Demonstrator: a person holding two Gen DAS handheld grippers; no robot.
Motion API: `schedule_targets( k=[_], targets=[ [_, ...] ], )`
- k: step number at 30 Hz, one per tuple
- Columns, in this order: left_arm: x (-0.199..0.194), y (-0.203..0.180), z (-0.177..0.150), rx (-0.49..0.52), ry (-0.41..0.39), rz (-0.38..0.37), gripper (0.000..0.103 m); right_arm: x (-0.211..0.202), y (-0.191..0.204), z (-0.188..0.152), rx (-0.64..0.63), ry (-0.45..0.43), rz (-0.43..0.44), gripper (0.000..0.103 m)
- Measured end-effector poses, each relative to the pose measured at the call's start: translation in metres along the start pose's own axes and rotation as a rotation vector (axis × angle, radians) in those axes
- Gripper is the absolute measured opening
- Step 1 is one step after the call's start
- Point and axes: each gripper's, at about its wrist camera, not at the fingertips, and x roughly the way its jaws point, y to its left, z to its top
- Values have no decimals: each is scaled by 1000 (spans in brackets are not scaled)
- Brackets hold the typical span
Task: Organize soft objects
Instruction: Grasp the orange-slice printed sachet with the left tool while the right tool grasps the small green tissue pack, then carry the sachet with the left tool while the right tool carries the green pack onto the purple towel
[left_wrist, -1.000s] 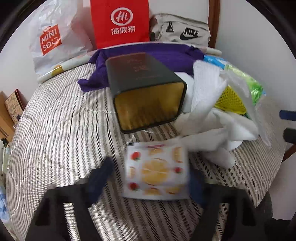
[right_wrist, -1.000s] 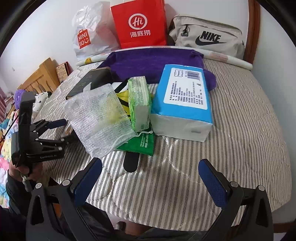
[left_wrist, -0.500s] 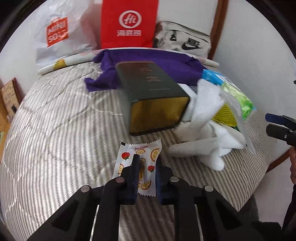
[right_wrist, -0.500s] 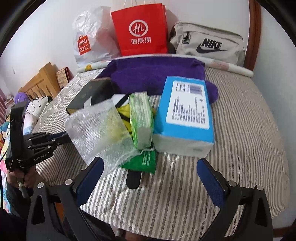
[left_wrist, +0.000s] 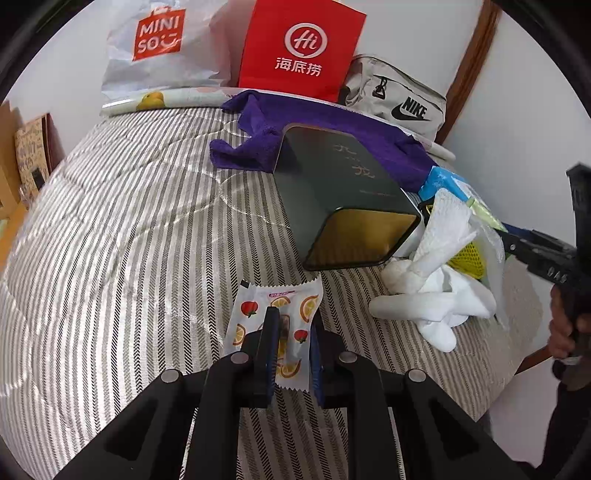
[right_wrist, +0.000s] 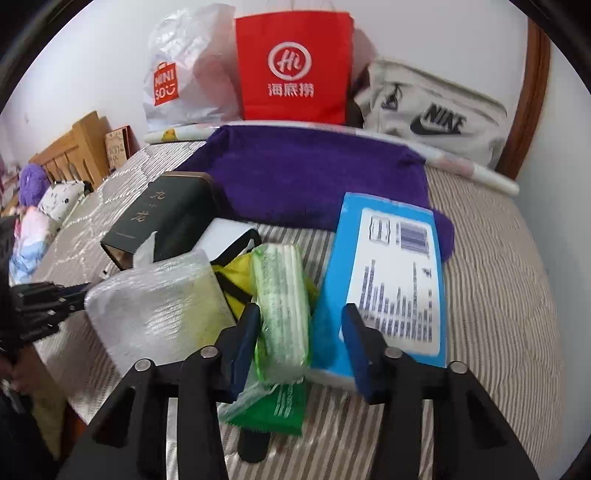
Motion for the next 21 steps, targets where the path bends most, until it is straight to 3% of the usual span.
schedule_targets(
  k=[1,2,5,11,14,17,21],
  targets=[
    [0,1,0,-7,1,-5,15,-1,1,0,-19,-4,10,21],
    [0,2,0,-14,1,-8,15,-3,0,0,-13,-8,49,17],
    [0,1,0,-28,-1,0,15,-12,-6,-2,25,-30,132,17],
    [0,-8,-3,-1,-4,60,19,-46,-17,-16,38,-62,99,17],
    [-5,-14,-7,41,-23,108,35,-63,-24,-31,30,-64,82,17],
    [-6,-13,-9,59,-26,160,63,-75,-29,-48,20,-64,69,17],
    [1,-10,-11,80,-23,218,70,-72,-37,-65,28,-38,52,17]
  ],
)
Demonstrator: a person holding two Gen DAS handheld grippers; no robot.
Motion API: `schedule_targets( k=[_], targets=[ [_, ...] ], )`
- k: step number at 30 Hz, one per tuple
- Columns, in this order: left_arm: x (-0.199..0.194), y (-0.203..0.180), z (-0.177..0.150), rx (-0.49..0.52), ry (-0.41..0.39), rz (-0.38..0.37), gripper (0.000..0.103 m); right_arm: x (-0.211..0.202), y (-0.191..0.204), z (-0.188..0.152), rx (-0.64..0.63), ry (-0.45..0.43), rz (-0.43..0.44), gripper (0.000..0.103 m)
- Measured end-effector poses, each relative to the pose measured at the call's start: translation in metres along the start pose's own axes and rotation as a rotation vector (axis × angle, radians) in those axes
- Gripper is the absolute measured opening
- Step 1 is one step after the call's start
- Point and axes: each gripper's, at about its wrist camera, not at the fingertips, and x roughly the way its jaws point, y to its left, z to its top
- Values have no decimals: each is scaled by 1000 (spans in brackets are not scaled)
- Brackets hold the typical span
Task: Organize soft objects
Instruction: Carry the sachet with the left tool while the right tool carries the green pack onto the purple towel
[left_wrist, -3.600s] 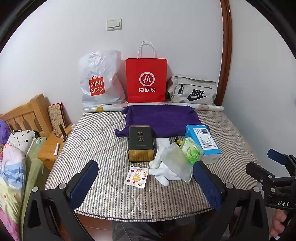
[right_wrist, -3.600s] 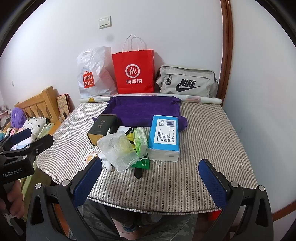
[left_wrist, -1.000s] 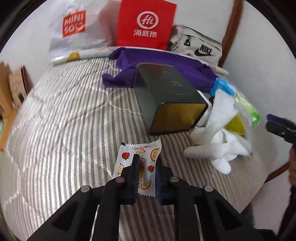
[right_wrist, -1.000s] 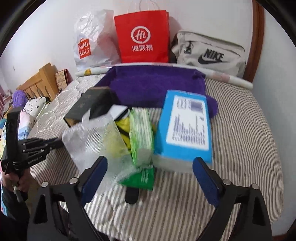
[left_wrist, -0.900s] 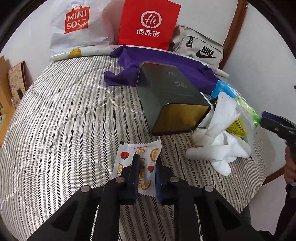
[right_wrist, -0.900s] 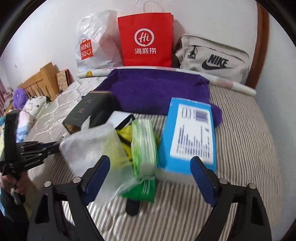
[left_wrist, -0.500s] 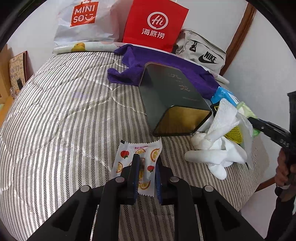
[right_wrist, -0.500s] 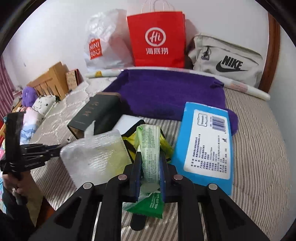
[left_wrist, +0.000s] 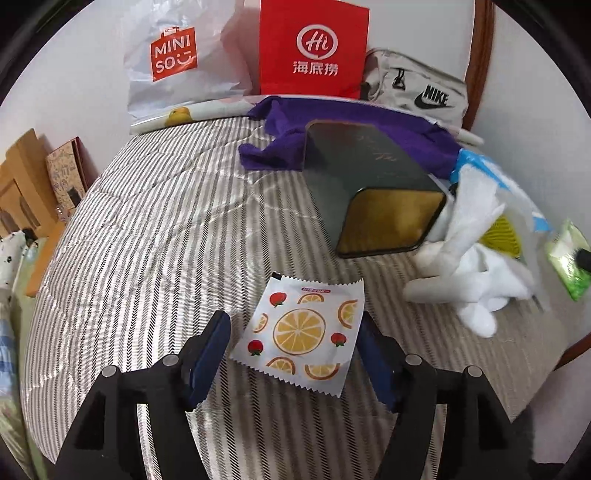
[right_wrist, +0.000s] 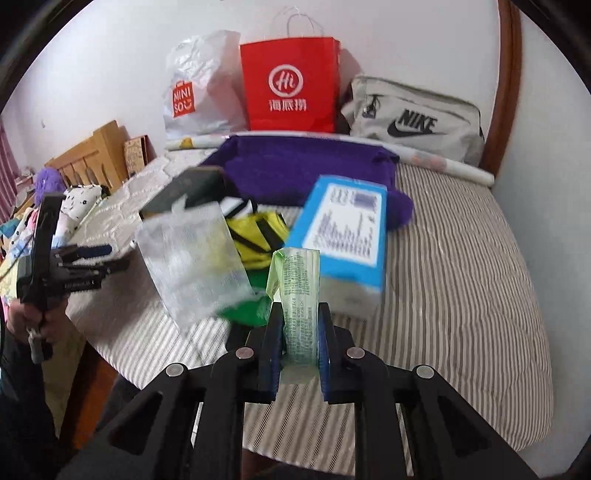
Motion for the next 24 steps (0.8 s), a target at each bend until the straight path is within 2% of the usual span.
schedule_targets(
  k=[3,7,9,13,14,15,17,24],
  targets=[
    [10,-1,-1,27,14,26,78,11,-7,-10,13,33,-7,17],
    [10,1,-1,14,8,27,73,23,-9,-21,11,59,-35,17],
    [7,2,-1,8,1,19,53,28,-10,-24,19,67,-27,17],
    [6,2,0,12,2,17,44,34,-10,-26,19,63,-24,17],
    [5,2,-1,11,2,16,35,35,-10,-26,20,60,-21,17],
    [4,1,-1,14,1,12,19,36,-11,-26,23,61,-22,17],
    [3,1,-1,1,12,-28,17,37,-11,-27,23,66,-23,17],
    [-6,-1,-1,-26,43,-42,12,24,-8,-23,20,59,-4,17]
  ],
)
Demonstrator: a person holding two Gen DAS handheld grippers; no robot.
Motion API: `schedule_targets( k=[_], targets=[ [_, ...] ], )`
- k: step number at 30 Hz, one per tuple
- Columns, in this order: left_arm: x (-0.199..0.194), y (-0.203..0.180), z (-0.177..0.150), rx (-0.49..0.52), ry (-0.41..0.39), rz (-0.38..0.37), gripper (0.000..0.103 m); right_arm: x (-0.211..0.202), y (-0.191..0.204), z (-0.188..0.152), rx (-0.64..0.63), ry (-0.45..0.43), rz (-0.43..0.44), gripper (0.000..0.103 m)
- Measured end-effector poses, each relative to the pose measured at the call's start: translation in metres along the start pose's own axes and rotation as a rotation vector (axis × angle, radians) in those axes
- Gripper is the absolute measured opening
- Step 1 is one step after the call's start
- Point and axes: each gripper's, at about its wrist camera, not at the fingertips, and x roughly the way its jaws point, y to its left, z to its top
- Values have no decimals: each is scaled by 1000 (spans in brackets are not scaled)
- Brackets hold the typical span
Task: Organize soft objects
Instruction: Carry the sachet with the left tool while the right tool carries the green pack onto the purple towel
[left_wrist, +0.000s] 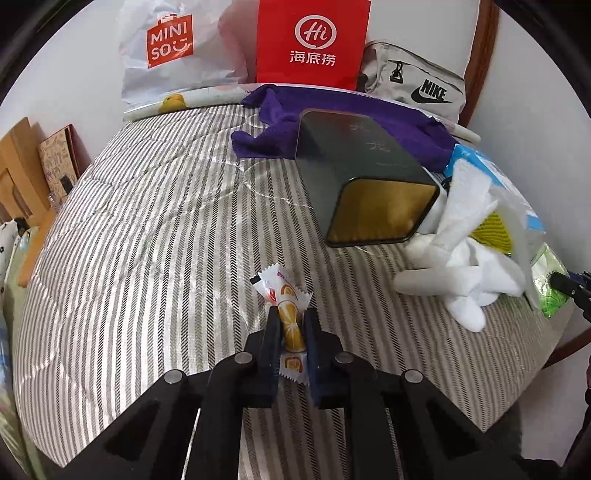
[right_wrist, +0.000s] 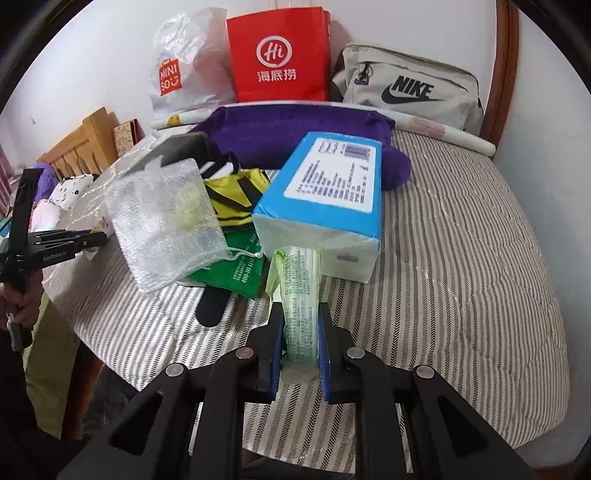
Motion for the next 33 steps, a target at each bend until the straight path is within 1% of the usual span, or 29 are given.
schedule_targets(
  k=[8,10,13,15,21,25,27,33],
  targets=[
    [-26,-9,16,-11,-23,7,12,-31,-4,15,3,-43,42,17],
    [-33,-9,24,-24,-38,5,12,-38,-6,20,-1,-62,44,17],
    [-41,-11,37,-41,-55,-23,12,-45,-11,35,-8,-89,35,17],
    [-46,-14,48,-46,-71,-21,12,-46,-14,46,-15,-103,24,17],
    [-47,-22,81,-66,-79,-55,12,-40,-22,85,-23,-129,18,17],
    [-44,-29,102,-58,-83,-46,12,-31,-28,115,-18,-135,17,17],
    [-39,-30,115,-61,-81,-53,12,-27,-30,127,-21,-144,15,17],
    [-23,-28,148,-67,-75,-51,12,-8,-42,168,-22,-156,4,17]
  ],
)
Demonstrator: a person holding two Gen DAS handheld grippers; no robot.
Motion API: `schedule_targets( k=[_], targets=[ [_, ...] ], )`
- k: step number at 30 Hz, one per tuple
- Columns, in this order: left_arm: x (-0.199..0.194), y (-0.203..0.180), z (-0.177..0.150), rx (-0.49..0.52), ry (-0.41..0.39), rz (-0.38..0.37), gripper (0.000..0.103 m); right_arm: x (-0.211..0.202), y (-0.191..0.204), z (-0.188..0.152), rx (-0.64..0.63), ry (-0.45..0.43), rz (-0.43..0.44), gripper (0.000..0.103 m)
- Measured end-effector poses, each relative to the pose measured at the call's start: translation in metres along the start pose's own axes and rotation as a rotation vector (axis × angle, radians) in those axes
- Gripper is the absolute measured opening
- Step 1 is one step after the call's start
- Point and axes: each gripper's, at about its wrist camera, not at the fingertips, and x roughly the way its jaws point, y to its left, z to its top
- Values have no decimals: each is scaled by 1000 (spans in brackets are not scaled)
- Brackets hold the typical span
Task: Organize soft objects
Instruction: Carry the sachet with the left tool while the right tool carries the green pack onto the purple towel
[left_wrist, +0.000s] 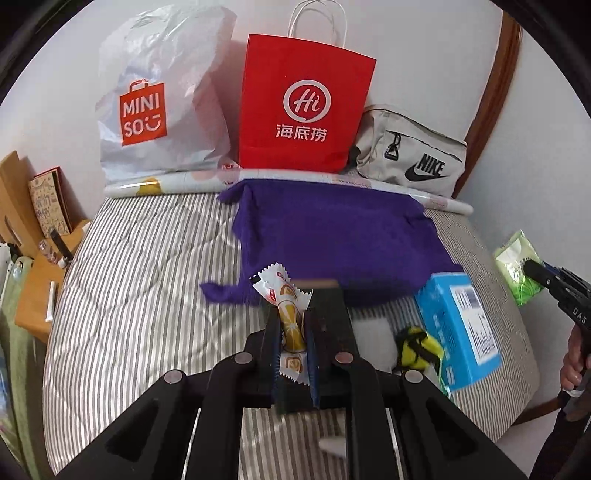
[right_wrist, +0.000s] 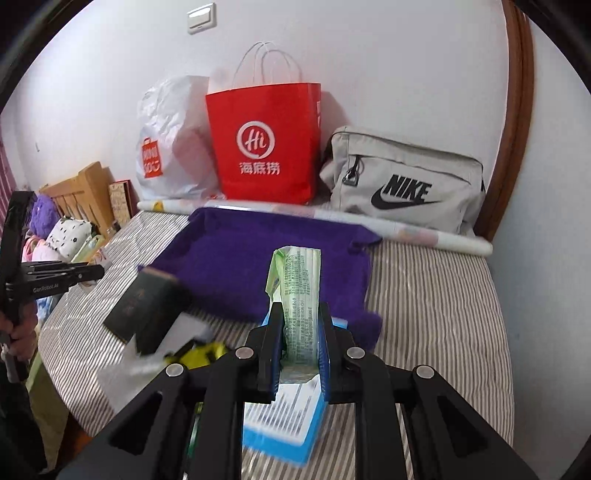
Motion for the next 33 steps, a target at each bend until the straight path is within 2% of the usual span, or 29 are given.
schedule_targets(
  k=[7,11,15,23,30,33],
  targets=[
    [36,5,27,-7,34,11,12,48,-16,35,9,4,-2,17],
    [65,9,45,-28,78,-14,12,82,-21,47,19,31,-1,17],
    [92,12,63,-30,111,3,12,116,-26,58,25,63,-11,17],
    [148,17,99,-25,158,-64,12,170,-25,69,-14,128,-33,17],
    [194,16,122,-44,212,-91,13,204,-26,74,-38,186,-26,17],
    [203,14,127,-33,211,-75,16,216,-28,73,-38,219,-29,17]
  ],
)
